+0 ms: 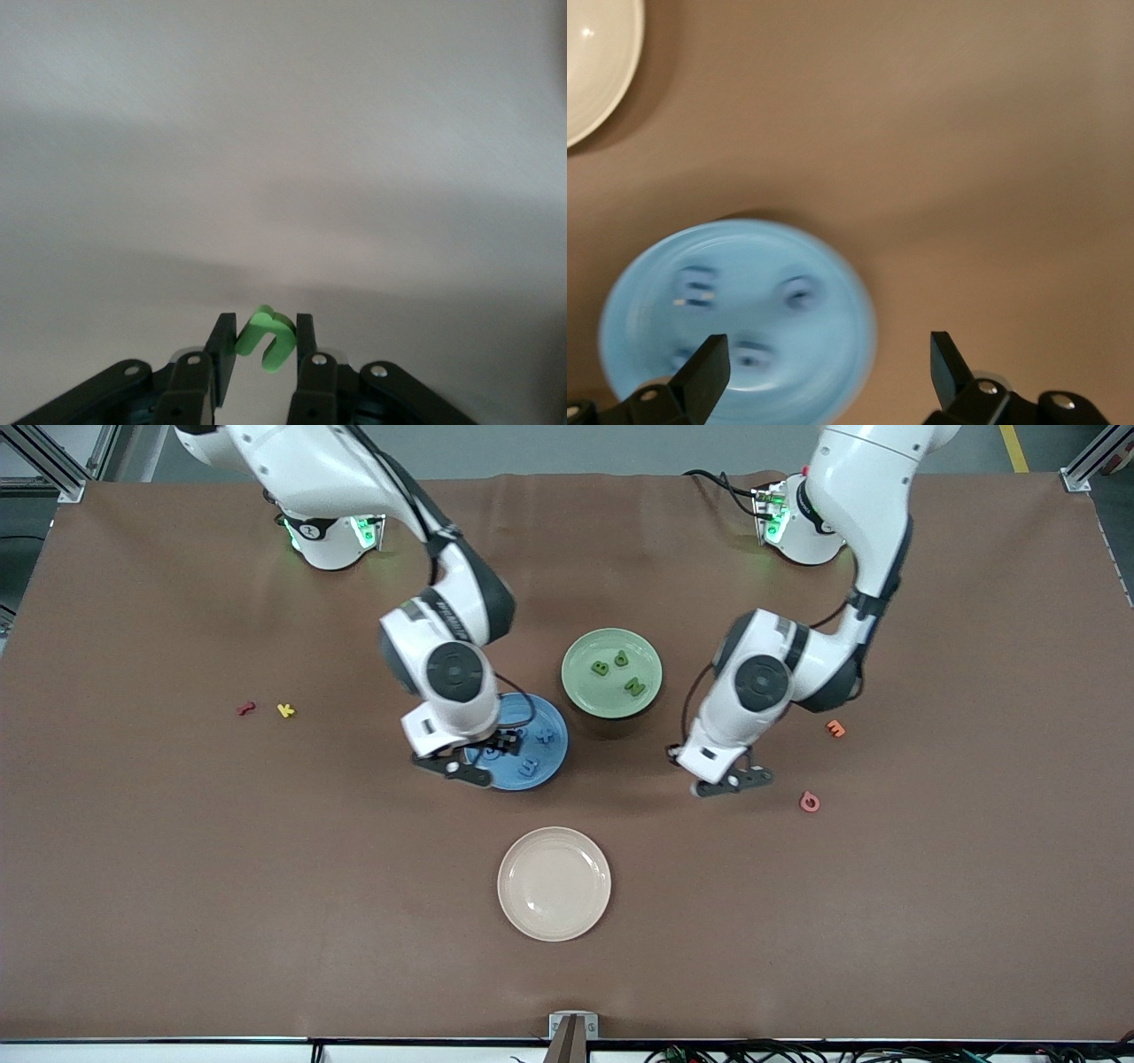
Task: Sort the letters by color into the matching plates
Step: 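Drop the green n on the green plate while the right gripper retracts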
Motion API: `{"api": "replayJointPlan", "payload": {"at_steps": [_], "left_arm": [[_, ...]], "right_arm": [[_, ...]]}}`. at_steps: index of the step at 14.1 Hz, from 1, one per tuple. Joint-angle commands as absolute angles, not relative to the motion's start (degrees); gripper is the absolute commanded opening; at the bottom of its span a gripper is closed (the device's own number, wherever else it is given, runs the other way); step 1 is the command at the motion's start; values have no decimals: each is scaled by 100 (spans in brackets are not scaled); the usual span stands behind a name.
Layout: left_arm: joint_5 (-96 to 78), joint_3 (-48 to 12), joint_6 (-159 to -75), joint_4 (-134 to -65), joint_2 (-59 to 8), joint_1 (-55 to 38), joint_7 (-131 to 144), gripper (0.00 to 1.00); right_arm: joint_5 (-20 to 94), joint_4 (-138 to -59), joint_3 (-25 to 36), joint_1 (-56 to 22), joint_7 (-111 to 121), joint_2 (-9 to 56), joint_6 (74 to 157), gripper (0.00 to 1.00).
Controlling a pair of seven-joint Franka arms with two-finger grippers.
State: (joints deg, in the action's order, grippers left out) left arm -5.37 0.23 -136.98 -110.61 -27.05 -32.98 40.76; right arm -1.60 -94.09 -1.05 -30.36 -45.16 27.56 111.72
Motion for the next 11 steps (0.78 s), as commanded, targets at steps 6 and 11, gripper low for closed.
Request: {"api": "replayJointPlan", "payload": {"at_steps": [6,11], "left_arm": [[-457,79,-13482,-11083,-2628,-4797,5729,26],[-457,79,-13482,-11092,-2786,-5123,5932,26]], "right_arm": [[-211,-9493,-228,-653,-953,1302,9590,100],[-289,-8325,-229,201,-229,1336,8316,100]]}}
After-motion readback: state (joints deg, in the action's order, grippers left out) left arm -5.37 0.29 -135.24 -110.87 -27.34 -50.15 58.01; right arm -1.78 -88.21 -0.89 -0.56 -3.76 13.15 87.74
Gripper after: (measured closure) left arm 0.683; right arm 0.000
